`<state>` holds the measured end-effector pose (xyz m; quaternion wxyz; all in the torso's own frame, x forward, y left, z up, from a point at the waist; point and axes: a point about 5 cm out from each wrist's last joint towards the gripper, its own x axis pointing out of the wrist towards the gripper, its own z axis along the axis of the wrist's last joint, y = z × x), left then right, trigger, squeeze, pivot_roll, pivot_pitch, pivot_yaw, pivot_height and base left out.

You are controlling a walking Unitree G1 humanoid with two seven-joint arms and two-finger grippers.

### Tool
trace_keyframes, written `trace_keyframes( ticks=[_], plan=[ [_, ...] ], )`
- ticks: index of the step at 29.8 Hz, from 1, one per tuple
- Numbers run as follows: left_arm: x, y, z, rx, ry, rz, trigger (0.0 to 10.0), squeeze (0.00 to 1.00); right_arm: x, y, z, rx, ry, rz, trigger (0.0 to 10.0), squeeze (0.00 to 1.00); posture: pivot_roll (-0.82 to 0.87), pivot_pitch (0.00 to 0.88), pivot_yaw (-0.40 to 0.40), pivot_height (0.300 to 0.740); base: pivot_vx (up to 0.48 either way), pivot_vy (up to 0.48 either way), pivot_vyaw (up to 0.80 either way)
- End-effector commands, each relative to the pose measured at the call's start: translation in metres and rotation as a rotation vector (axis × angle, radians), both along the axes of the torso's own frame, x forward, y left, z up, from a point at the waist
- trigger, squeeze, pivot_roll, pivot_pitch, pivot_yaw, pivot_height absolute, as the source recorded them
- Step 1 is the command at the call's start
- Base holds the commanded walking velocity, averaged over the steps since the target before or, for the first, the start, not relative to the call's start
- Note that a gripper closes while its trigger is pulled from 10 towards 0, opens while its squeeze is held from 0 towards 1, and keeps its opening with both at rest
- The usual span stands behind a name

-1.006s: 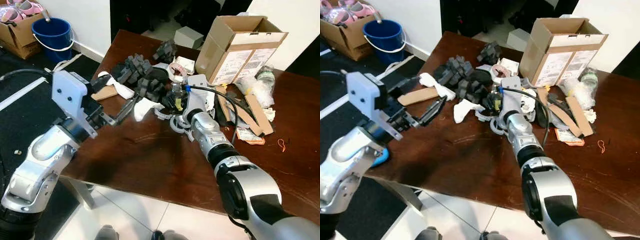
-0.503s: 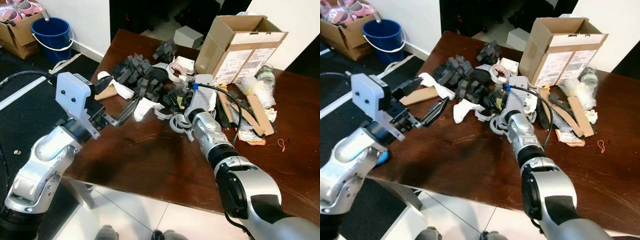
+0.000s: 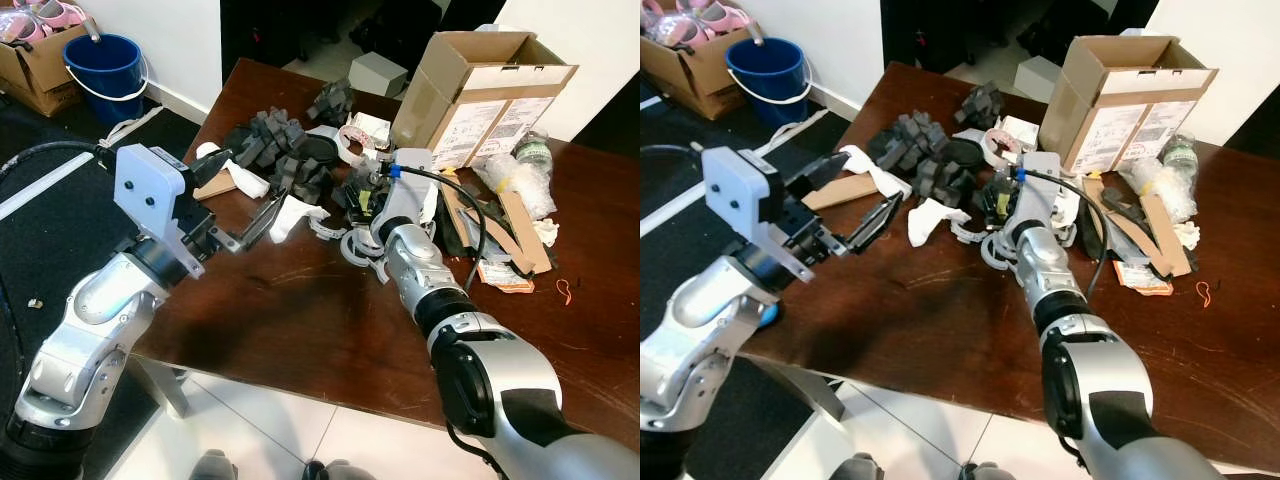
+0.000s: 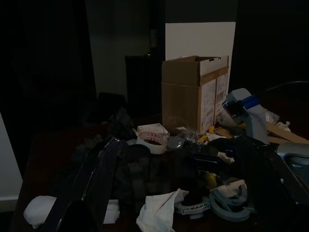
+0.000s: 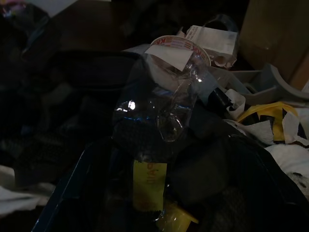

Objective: Picking trash to rubbish bin

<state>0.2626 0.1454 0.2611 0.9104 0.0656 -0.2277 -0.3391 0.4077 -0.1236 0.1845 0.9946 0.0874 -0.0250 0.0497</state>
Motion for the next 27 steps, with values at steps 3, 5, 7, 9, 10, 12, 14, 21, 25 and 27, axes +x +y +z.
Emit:
trace_keyframes(
  ticks=[3,5,7,9,10,12,14,21,25,27],
  plan=[
    [-0.002,-0.007,-0.003,-0.013,0.010,-0.029,10.0,0.00,-0.002,-0.008,-0.015,0.071,0.094,-0.049,10.0,0.00,0.34,0.168,-0.155,0.740,0.000,0.000,0.00],
    [-0.002,-0.007,-0.004,-0.010,0.012,-0.029,10.0,0.00,-0.003,-0.009,-0.021,0.067,0.137,-0.064,10.0,0.00,0.34,0.166,-0.157,0.740,0.000,0.000,0.00],
    [-0.002,-0.007,-0.005,-0.010,0.012,-0.030,10.0,0.00,-0.003,-0.009,-0.024,0.062,0.154,-0.064,10.0,0.00,0.34,0.165,-0.159,0.740,0.000,0.000,0.00],
    [-0.002,-0.008,-0.004,-0.011,0.010,-0.033,10.0,0.00,-0.005,-0.005,-0.031,0.056,0.195,-0.045,10.0,0.00,0.33,0.163,-0.160,0.740,0.000,0.000,0.00],
    [-0.002,-0.008,-0.004,-0.011,0.010,-0.033,10.0,0.00,-0.005,-0.005,-0.031,0.056,0.195,-0.045,10.0,0.00,0.33,0.163,-0.160,0.740,0.000,0.000,0.00],
    [-0.002,-0.009,-0.004,-0.011,0.009,-0.035,10.0,0.00,-0.006,-0.001,-0.035,0.048,0.221,-0.030,10.0,0.00,0.33,0.162,-0.159,0.740,0.000,0.000,0.00],
    [-0.002,-0.010,-0.004,-0.011,0.009,-0.037,10.0,0.00,-0.007,0.002,-0.038,0.041,0.234,-0.014,9.9,0.00,0.33,0.162,-0.159,0.740,0.000,0.000,0.00],
    [-0.002,-0.010,-0.004,-0.012,0.009,-0.043,10.0,0.00,-0.009,0.004,-0.042,0.025,0.255,0.009,0.0,0.00,0.33,0.161,-0.156,0.740,0.000,0.000,0.00],
    [-0.002,-0.010,-0.004,-0.011,0.009,-0.046,10.0,0.00,-0.010,0.004,-0.043,0.033,0.259,0.022,0.0,0.00,0.33,0.161,-0.152,0.740,0.000,0.000,0.00],
    [-0.002,-0.011,-0.003,-0.012,0.008,-0.047,10.0,0.00,-0.009,0.004,-0.043,0.046,0.254,0.029,0.0,0.00,0.32,0.162,-0.151,0.740,0.000,0.000,0.00]
  ],
)
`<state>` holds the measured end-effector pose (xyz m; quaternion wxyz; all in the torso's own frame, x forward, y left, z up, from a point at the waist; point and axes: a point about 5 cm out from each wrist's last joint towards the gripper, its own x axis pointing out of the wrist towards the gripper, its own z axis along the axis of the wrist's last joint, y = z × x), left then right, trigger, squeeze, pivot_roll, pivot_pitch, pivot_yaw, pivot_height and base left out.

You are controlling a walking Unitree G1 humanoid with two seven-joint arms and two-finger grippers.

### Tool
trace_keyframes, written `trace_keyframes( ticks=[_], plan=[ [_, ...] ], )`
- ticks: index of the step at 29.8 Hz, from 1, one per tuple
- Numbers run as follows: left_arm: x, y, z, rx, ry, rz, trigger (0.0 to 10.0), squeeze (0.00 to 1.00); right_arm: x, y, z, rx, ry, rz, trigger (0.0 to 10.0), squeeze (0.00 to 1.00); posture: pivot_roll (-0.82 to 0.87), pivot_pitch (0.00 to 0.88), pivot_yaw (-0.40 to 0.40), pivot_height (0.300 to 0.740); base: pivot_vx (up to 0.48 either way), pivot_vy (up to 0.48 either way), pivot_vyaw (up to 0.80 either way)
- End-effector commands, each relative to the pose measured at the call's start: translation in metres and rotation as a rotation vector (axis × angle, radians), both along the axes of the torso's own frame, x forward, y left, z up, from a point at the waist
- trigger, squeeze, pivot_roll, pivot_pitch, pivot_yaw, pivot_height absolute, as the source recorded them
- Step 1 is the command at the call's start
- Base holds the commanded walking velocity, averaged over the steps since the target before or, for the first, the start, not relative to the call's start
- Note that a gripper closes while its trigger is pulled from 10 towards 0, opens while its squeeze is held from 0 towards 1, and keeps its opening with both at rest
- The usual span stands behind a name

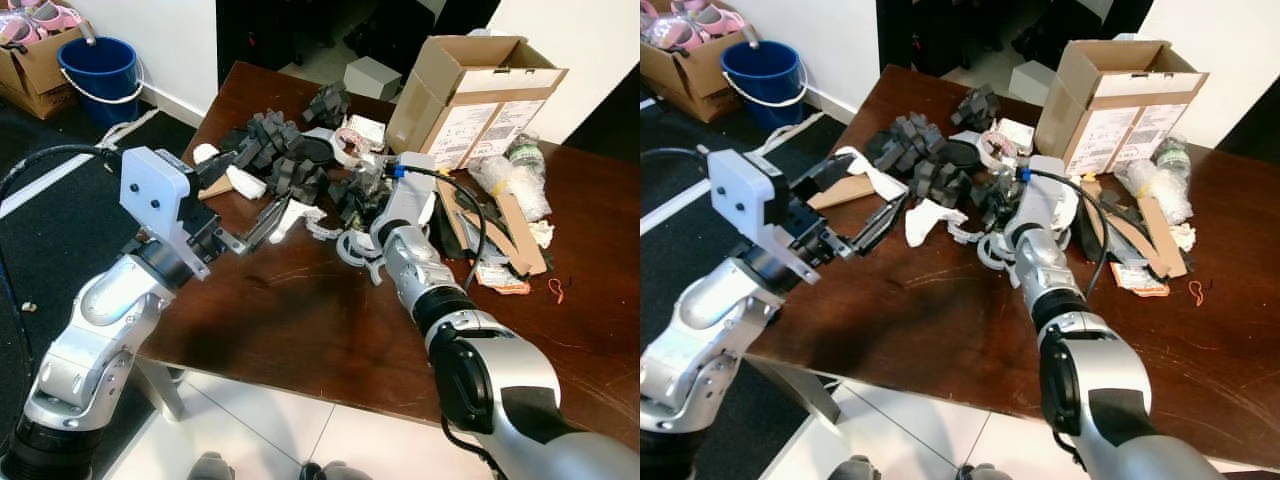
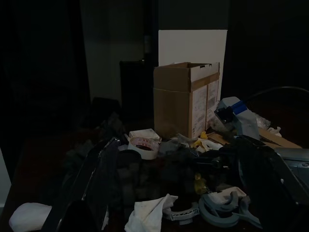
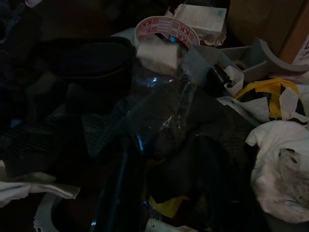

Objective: Picking trash to rubbish bin

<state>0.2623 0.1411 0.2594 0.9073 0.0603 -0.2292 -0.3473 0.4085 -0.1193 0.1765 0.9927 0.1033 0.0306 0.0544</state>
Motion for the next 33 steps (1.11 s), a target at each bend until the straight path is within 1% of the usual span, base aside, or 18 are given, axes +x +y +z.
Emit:
trace_keyframes(
  ticks=[1,2,7,9,10,11,12,16,17,20,22,24,25,26,27,28,29,33],
  plan=[
    [-0.001,-0.006,-0.001,-0.006,0.007,-0.028,10.0,0.00,-0.010,0.000,-0.034,0.024,0.140,0.010,0.0,0.00,0.32,0.162,-0.151,0.740,0.000,0.000,0.00],
    [-0.001,-0.006,-0.001,-0.006,0.007,-0.028,10.0,0.00,-0.010,0.000,-0.034,0.024,0.140,0.010,0.0,0.00,0.32,0.162,-0.151,0.740,0.000,0.000,0.00],
    [0.000,-0.007,-0.001,-0.008,0.005,-0.030,10.0,0.00,-0.007,-0.004,-0.024,0.117,0.089,0.014,0.0,0.00,0.32,0.163,-0.148,0.740,0.000,0.000,0.00],
    [0.000,-0.007,-0.001,-0.008,0.005,-0.031,10.0,0.00,-0.006,-0.004,-0.022,0.136,0.080,0.015,0.0,0.00,0.32,0.163,-0.148,0.740,0.000,0.000,0.00],
    [0.000,-0.007,-0.001,-0.009,0.004,-0.033,10.0,0.00,-0.004,-0.006,-0.013,0.218,0.038,0.027,0.0,0.00,0.31,0.163,-0.145,0.740,0.000,0.000,0.00],
    [0.000,-0.007,-0.001,-0.009,0.004,-0.033,10.0,0.00,-0.004,-0.006,-0.013,0.218,0.038,0.027,0.0,0.00,0.31,0.163,-0.145,0.740,0.000,0.000,0.00],
    [0.000,-0.008,0.000,-0.010,0.003,-0.034,10.0,0.00,-0.003,-0.009,-0.008,0.263,0.014,0.030,0.0,0.00,0.31,0.163,-0.143,0.740,0.000,0.000,0.00],
    [0.000,-0.008,0.000,-0.011,0.001,-0.038,10.0,0.00,-0.001,-0.014,-0.003,0.312,-0.011,0.023,0.0,0.00,0.32,0.162,-0.144,0.740,0.000,0.000,0.00],
    [0.000,-0.008,0.001,-0.011,0.000,-0.040,10.0,0.00,-0.001,-0.017,0.000,0.347,-0.029,0.025,0.0,0.00,0.32,0.160,-0.142,0.740,0.000,0.000,0.00],
    [0.000,-0.008,0.001,-0.011,-0.001,-0.040,10.0,0.00,0.000,-0.018,0.002,0.361,-0.036,0.027,0.0,0.00,0.32,0.160,-0.142,0.740,0.000,0.000,0.00],
    [0.000,-0.009,0.001,-0.012,-0.001,-0.041,10.0,0.00,0.000,-0.020,0.005,0.395,-0.055,0.040,0.0,0.00,0.32,0.160,-0.142,0.740,0.000,0.000,0.00],
    [0.000,-0.009,0.001,-0.012,-0.001,-0.042,10.0,0.00,0.000,-0.020,0.007,0.385,-0.073,0.059,0.0,0.00,0.32,0.159,-0.142,0.740,0.000,0.000,0.00],
    [0.000,-0.009,0.001,-0.011,-0.002,-0.042,10.0,0.00,0.000,-0.019,0.008,0.349,-0.080,0.074,2.5,0.00,0.32,0.159,-0.142,0.740,0.000,0.000,0.00],
    [0.000,-0.009,0.001,-0.012,-0.002,-0.042,10.0,0.00,0.000,-0.017,0.008,0.321,-0.082,0.087,9.6,0.00,0.32,0.158,-0.142,0.740,0.000,0.000,0.00],
    [0.000,-0.009,0.001,-0.012,-0.002,-0.042,10.0,0.00,0.000,-0.017,0.008,0.321,-0.082,0.087,9.6,0.00,0.32,0.158,-0.142,0.740,0.000,0.000,0.00],
    [0.001,-0.009,0.001,-0.011,-0.003,-0.044,10.0,0.00,-0.001,-0.014,0.007,0.286,-0.083,0.104,10.0,0.36,0.32,0.157,-0.143,0.740,0.000,0.000,0.00],
    [0.001,-0.010,0.001,-0.011,-0.003,-0.044,10.0,0.00,-0.001,-0.011,0.007,0.289,-0.089,0.121,10.0,1.00,0.32,0.157,-0.143,0.740,0.000,0.000,0.00],
    [0.001,-0.010,0.001,-0.011,-0.003,-0.045,10.0,0.00,-0.001,-0.009,0.008,0.298,-0.096,0.141,10.0,1.00,0.32,0.157,-0.143,0.740,0.000,0.000,0.00]
  ],
)
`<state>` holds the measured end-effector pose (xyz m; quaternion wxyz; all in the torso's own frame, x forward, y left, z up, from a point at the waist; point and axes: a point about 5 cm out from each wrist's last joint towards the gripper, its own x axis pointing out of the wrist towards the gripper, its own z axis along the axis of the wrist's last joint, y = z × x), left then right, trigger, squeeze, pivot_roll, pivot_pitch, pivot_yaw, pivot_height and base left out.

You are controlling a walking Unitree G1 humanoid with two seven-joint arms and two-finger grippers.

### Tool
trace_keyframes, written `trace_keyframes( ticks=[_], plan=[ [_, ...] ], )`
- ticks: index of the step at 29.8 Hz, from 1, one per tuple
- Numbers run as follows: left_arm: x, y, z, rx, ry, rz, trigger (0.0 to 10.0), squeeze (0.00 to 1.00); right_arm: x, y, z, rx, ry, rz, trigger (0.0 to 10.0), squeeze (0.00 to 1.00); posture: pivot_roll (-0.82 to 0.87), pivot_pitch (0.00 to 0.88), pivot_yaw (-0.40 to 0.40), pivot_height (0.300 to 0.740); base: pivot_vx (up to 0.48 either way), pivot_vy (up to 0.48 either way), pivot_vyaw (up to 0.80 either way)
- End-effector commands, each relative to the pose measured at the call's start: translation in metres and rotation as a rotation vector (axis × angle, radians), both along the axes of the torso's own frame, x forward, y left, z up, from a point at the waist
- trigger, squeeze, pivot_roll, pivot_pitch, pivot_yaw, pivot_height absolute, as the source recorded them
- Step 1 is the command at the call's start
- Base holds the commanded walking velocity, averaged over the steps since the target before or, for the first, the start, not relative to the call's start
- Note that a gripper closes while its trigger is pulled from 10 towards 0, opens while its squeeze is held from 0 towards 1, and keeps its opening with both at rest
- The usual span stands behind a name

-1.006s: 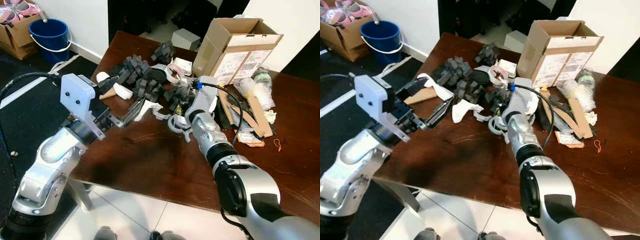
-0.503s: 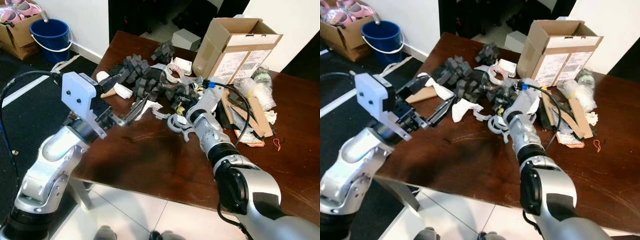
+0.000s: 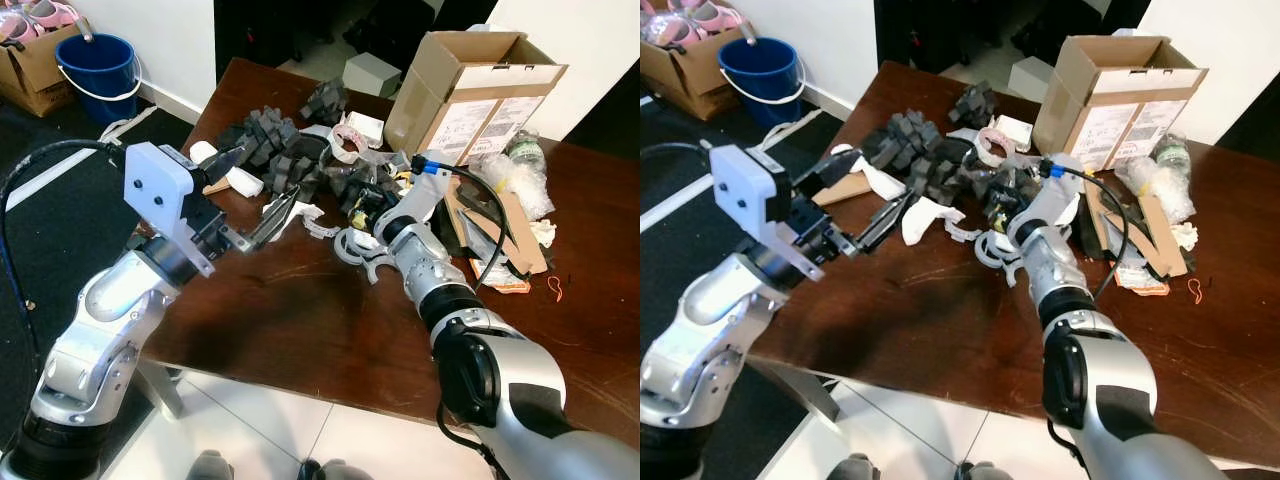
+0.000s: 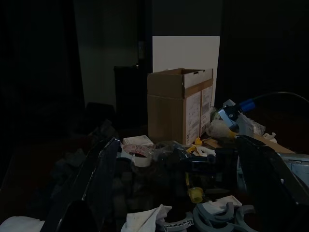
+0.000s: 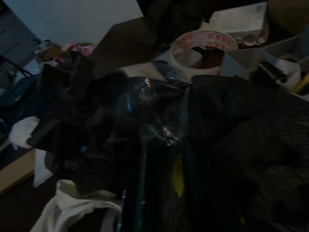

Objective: Picking trash to rubbish bin

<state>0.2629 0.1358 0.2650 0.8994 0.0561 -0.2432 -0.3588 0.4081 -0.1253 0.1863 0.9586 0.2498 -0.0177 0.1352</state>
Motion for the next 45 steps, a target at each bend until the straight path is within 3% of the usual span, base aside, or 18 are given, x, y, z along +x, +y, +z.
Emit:
trace_keyframes(
  ticks=[1,14,19,20,27,35,36,37,38,39,40,45],
  plan=[
    [0.000,-0.006,-0.005,-0.003,0.021,-0.018,10.0,0.00,-0.001,-0.001,0.000,0.011,-0.015,0.008,10.0,1.00,0.32,0.159,-0.143,0.740,0.000,0.000,0.00],
    [-0.001,-0.008,-0.006,-0.011,0.026,-0.021,10.0,0.00,0.000,-0.004,0.015,0.031,-0.111,0.007,10.0,1.00,0.32,0.168,-0.146,0.740,0.000,0.000,0.00],
    [0.000,-0.008,-0.009,-0.014,0.035,-0.023,10.0,0.00,0.000,-0.001,0.006,-0.046,-0.060,-0.009,10.0,1.00,0.31,0.171,-0.149,0.740,0.000,0.000,0.00],
    [-0.001,-0.009,-0.009,-0.015,0.036,-0.025,10.0,0.00,-0.002,0.004,-0.002,-0.101,-0.026,0.001,10.0,1.00,0.31,0.172,-0.150,0.740,0.000,0.000,0.00],
    [-0.001,-0.010,-0.009,-0.015,0.035,-0.028,10.0,0.00,-0.006,0.019,-0.014,-0.156,-0.007,0.037,10.0,1.00,0.31,0.170,-0.152,0.740,0.000,0.000,0.00],
    [-0.002,-0.010,-0.009,-0.015,0.034,-0.028,10.0,0.00,-0.010,0.036,-0.016,-0.244,-0.050,0.089,10.0,1.00,0.32,0.167,-0.158,0.740,0.000,0.000,0.00],
    [-0.002,-0.010,-0.009,-0.016,0.033,-0.028,10.0,0.00,-0.011,0.039,-0.016,-0.253,-0.066,0.093,10.0,0.62,0.32,0.167,-0.158,0.740,0.000,0.000,0.00],
    [-0.002,-0.010,-0.009,-0.016,0.033,-0.028,10.0,0.00,-0.011,0.039,-0.016,-0.253,-0.066,0.093,10.0,0.62,0.32,0.167,-0.158,0.740,0.000,0.000,0.00],
    [-0.002,-0.010,-0.009,-0.016,0.033,-0.028,10.0,0.00,-0.012,0.042,-0.014,-0.275,-0.089,0.087,10.0,0.06,0.32,0.167,-0.158,0.740,0.000,0.000,0.00],
    [-0.002,-0.010,-0.009,-0.016,0.033,-0.028,10.0,0.00,-0.012,0.042,-0.014,-0.275,-0.089,0.087,10.0,0.06,0.32,0.167,-0.158,0.740,0.000,0.000,0.00],
    [-0.002,-0.010,-0.009,-0.017,0.032,-0.027,10.0,0.00,-0.012,0.042,-0.011,-0.285,-0.114,0.076,10.0,0.00,0.32,0.169,-0.160,0.740,0.000,0.000,0.00],
    [-0.002,-0.010,-0.009,-0.019,0.032,-0.025,10.0,0.00,-0.010,0.038,0.000,-0.310,-0.180,0.020,10.0,0.00,0.32,0.172,-0.160,0.740,0.000,0.000,0.00]
  ],
)
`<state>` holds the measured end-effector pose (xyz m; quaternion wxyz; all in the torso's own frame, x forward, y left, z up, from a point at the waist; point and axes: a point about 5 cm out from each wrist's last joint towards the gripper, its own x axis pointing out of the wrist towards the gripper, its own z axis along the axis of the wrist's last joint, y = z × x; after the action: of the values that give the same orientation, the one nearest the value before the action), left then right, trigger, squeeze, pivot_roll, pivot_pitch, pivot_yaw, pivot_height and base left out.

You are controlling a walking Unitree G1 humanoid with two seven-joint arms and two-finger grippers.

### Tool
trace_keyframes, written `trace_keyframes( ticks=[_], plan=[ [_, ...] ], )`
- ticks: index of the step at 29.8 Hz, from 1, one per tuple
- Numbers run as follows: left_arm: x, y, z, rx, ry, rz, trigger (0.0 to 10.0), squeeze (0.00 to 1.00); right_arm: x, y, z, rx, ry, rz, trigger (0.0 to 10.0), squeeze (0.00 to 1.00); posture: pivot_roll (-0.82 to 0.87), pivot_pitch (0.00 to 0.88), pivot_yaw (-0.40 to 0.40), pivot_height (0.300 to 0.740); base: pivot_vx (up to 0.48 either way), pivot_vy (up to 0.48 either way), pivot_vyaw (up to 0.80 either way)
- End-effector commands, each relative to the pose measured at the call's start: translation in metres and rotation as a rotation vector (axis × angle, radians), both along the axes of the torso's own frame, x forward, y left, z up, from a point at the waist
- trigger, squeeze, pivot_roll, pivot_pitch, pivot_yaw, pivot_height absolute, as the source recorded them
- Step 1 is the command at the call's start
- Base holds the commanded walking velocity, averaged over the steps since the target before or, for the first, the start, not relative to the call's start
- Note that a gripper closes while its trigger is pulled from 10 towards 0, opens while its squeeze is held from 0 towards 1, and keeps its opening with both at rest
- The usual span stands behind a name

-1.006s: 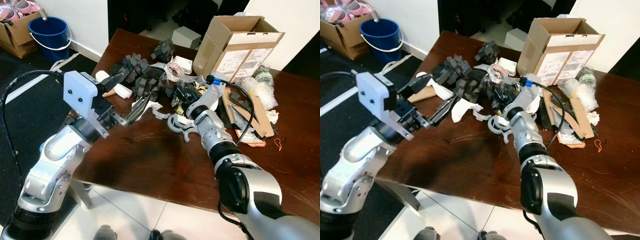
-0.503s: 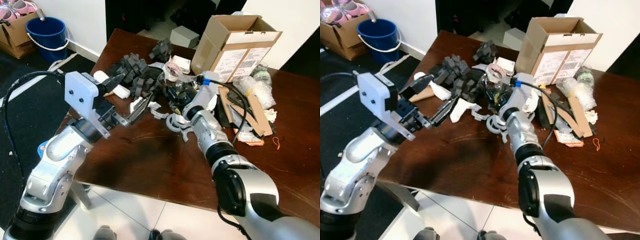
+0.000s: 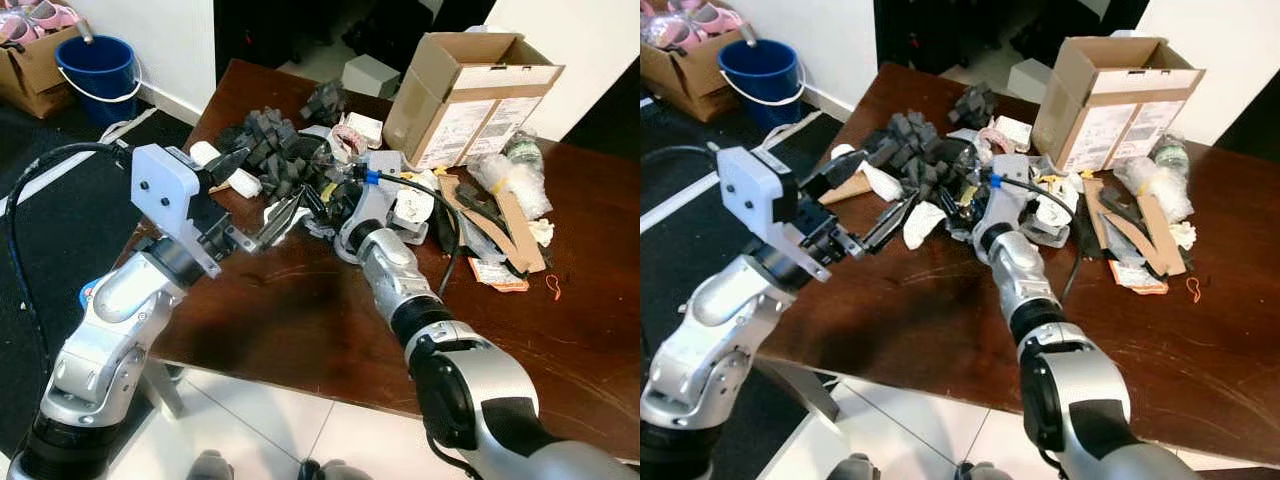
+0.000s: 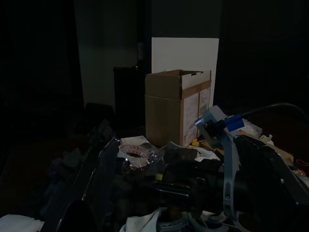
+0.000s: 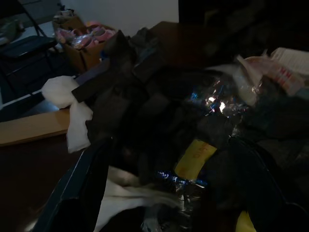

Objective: Picking trash to rubbish bin

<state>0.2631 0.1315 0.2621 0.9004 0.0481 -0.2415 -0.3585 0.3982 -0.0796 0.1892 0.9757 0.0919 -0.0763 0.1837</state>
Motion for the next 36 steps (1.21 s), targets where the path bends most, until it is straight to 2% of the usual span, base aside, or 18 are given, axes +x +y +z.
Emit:
trace_keyframes(
  ticks=[1,8,11,12,15,17,18,20,28,36],
  plan=[
    [-0.003,-0.006,-0.006,-0.006,0.024,-0.023,10.0,0.00,0.001,-0.011,0.003,-0.019,-0.031,-0.055,10.0,0.00,0.32,0.176,-0.160,0.740,0.000,0.000,0.00],
    [-0.003,-0.007,-0.006,-0.007,0.025,-0.024,10.0,0.00,0.006,-0.025,0.017,0.013,-0.067,-0.142,10.0,0.00,0.32,0.179,-0.160,0.740,0.000,0.000,0.00],
    [-0.003,-0.007,-0.006,-0.007,0.025,-0.024,10.0,0.00,0.007,-0.028,0.017,-0.010,-0.068,-0.168,10.0,0.00,0.32,0.178,-0.160,0.740,0.000,0.000,0.00],
    [-0.003,-0.007,-0.006,-0.007,0.024,-0.024,10.0,0.00,0.007,-0.030,0.013,-0.046,-0.043,-0.198,10.0,0.00,0.31,0.178,-0.160,0.740,0.000,0.000,0.00],
    [-0.003,-0.007,-0.006,-0.008,0.024,-0.025,10.0,0.00,0.008,-0.032,0.008,-0.060,0.001,-0.228,10.0,0.00,0.31,0.178,-0.160,0.740,0.000,0.000,0.00],
    [-0.003,-0.007,-0.006,-0.007,0.024,-0.027,10.0,0.00,0.008,-0.034,-0.004,-0.030,0.082,-0.254,10.0,0.00,0.31,0.178,-0.160,0.740,0.000,0.000,0.00],
    [-0.003,-0.008,-0.006,-0.007,0.024,-0.029,10.0,0.00,0.007,-0.033,-0.012,0.022,0.142,-0.255,10.0,0.00,0.32,0.179,-0.160,0.740,0.000,0.000,0.00],
    [-0.004,-0.008,-0.006,-0.008,0.025,-0.030,10.0,0.00,0.005,-0.030,-0.016,0.059,0.160,-0.238,10.0,0.00,0.32,0.182,-0.160,0.740,0.000,0.000,0.00],
    [-0.006,-0.009,-0.006,-0.010,0.026,-0.029,10.0,0.00,0.005,-0.017,-0.009,0.070,0.113,-0.187,10.0,0.00,0.32,0.198,-0.164,0.740,0.000,0.000,0.00],
    [-0.010,-0.011,-0.006,-0.022,0.031,-0.025,10.0,0.00,0.009,-0.016,0.017,-0.051,-0.025,-0.187,10.0,0.00,0.33,0.230,-0.174,0.740,0.000,0.000,0.00]
  ],
)
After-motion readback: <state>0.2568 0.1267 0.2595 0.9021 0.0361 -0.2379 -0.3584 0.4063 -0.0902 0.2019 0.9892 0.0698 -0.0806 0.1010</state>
